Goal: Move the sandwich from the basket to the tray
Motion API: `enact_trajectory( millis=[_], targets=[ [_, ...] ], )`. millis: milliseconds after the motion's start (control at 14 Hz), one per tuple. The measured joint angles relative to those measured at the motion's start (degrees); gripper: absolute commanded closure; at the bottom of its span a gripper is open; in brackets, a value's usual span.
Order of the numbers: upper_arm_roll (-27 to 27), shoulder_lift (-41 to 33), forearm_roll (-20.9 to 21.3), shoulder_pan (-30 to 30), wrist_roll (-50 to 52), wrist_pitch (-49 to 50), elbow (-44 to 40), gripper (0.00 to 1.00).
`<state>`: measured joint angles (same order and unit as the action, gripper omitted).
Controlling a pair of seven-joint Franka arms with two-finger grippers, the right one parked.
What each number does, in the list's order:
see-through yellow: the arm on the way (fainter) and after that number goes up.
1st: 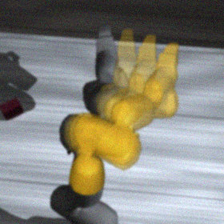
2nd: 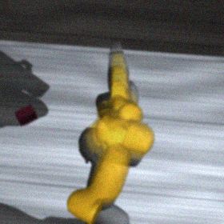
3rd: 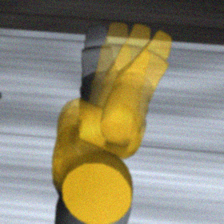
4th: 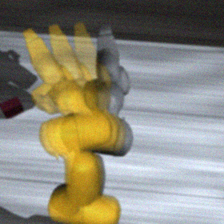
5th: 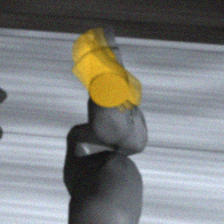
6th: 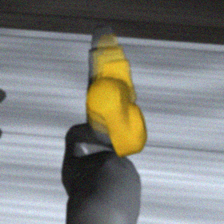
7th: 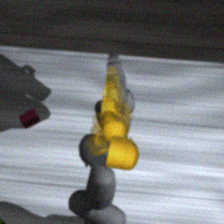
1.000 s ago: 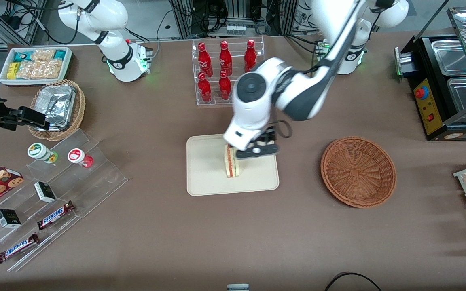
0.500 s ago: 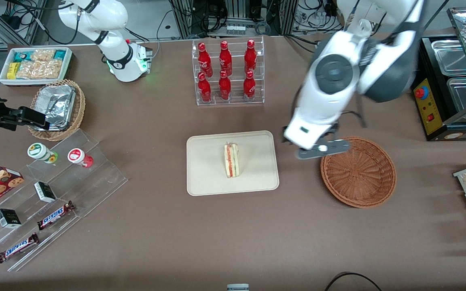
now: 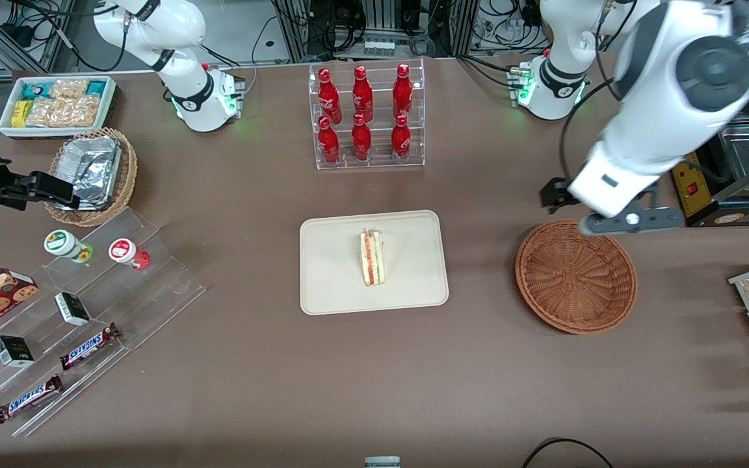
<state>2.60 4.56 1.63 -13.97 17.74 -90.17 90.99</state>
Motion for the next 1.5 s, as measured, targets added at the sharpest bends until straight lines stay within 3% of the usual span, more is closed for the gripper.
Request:
enact_trajectory(
  millis=[571,1500],
  targets=[
    [-0.01,-4.84,-0.81,8.75,-10.55,1.58,3.44,0.01],
    [-2.03,-7.36,-1.13,10.58,-15.11,1.58,4.21,0.01]
  ],
)
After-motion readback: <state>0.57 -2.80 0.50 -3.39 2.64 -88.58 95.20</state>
